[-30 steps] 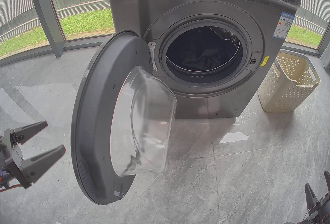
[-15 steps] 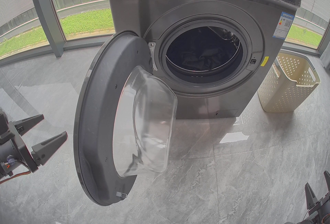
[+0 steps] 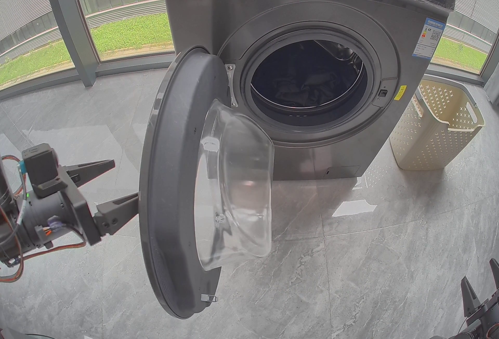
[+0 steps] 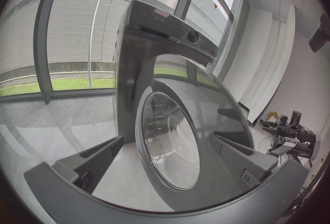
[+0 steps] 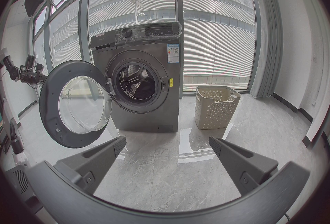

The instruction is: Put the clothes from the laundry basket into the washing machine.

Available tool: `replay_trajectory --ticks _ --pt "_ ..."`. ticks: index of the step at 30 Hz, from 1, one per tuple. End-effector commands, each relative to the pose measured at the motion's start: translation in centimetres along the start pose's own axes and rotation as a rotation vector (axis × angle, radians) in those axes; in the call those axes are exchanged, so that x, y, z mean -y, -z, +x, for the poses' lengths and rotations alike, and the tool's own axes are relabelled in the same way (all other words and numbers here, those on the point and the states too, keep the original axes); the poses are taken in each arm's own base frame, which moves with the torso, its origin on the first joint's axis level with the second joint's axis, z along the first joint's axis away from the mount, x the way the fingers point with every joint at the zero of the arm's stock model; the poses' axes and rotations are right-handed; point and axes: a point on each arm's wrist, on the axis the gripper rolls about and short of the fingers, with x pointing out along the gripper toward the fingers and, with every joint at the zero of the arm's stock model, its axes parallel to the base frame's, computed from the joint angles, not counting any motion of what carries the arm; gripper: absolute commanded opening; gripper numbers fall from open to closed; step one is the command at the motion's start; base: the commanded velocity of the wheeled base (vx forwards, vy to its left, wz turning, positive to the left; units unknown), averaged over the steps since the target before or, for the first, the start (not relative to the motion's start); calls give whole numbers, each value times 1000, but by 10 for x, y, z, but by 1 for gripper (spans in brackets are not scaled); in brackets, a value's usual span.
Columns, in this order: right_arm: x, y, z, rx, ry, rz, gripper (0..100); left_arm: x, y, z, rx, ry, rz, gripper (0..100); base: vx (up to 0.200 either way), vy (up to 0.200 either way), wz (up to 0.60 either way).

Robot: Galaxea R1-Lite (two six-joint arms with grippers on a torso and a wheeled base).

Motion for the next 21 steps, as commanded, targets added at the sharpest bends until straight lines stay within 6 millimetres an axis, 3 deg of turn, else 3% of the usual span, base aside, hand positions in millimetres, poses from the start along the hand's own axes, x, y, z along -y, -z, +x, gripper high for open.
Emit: replay_trajectory --ticks 1,10,21 --pt "0 5 0 -3 -3 -3 100 6 3 38 -57 42 -3 100 0 0 0" --pt "0 5 0 -3 -3 -5 100 23 -9 90 -1 67 -18 100 0 0 0" --pt "0 5 0 -3 -5 -5 100 26 -18 140 59 66 -16 100 0 0 0"
